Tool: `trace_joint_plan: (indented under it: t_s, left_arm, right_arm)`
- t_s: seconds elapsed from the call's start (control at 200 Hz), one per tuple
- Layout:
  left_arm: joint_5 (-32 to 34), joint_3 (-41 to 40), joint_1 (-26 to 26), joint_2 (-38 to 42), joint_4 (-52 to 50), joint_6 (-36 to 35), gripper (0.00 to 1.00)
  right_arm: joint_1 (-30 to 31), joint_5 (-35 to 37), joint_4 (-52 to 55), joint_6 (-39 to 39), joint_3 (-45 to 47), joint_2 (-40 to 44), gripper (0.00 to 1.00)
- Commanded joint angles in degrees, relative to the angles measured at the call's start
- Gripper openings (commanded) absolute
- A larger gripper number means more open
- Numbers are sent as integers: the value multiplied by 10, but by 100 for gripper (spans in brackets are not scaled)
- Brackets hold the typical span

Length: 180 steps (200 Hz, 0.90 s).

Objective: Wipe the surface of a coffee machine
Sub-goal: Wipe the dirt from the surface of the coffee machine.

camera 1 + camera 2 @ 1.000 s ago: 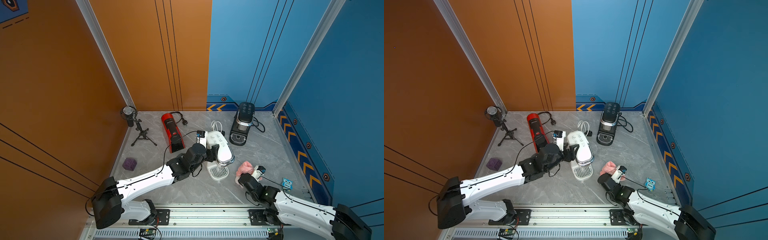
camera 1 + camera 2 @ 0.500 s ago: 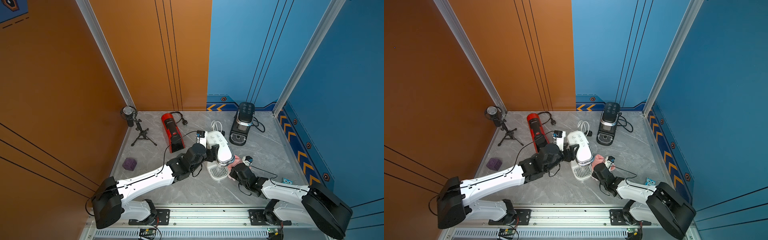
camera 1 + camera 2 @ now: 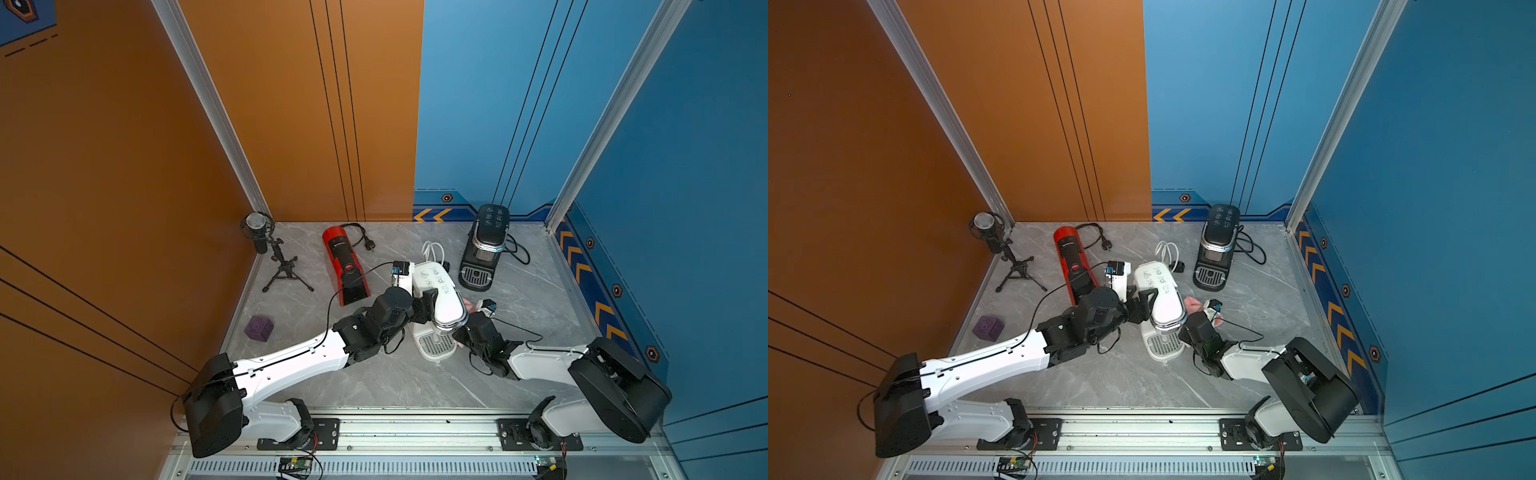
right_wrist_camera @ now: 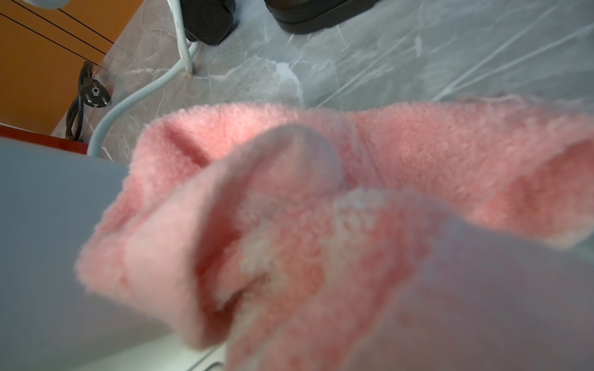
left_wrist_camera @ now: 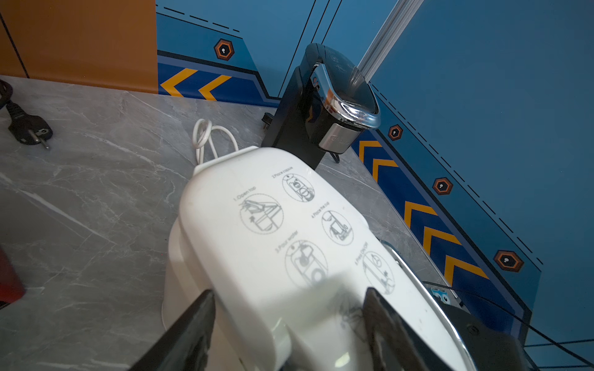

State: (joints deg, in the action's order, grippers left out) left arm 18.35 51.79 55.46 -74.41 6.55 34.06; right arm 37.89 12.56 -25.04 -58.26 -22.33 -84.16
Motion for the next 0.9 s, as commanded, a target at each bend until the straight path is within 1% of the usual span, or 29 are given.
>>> trace_joint_plan:
  t_s: [0.0,0.065,0.22,0.325,0.41,0.46,0.53,0.661,0.761,0.811,0.896]
  left_arm:
    - [-15,-42,9,-29,-154,-14,73]
    - [-12,-46,10,-24,-153,-13,72]
    - [-11,-52,11,-24,-150,-10,72]
    - [-8,-57,13,-25,-143,-6,72]
    - [-7,-61,14,-27,-135,-2,72]
    - [-8,-64,15,-28,-129,0,72]
    - [-9,-65,15,-30,-121,2,72]
    - [-10,-61,18,-34,-118,1,71]
    - [-8,-61,21,-34,-118,2,71]
    - [-6,-64,21,-34,-118,3,72]
    - [-5,-68,21,-27,-120,4,72]
  right_arm:
    - [46,-59,-22,-20,11,-20,0]
    - [63,-27,0,-29,33,0,0]
    - [93,7,41,-77,101,75,0]
    - [152,54,113,-109,119,155,0]
    - [193,84,149,-129,130,217,0]
    - [200,84,155,-138,135,239,0]
    - [195,55,113,-128,147,259,0]
    - [203,55,151,-122,115,265,0]
    - [217,55,113,-133,115,231,0]
    - [229,60,108,-149,112,208,0]
    - [265,91,111,-188,112,180,0]
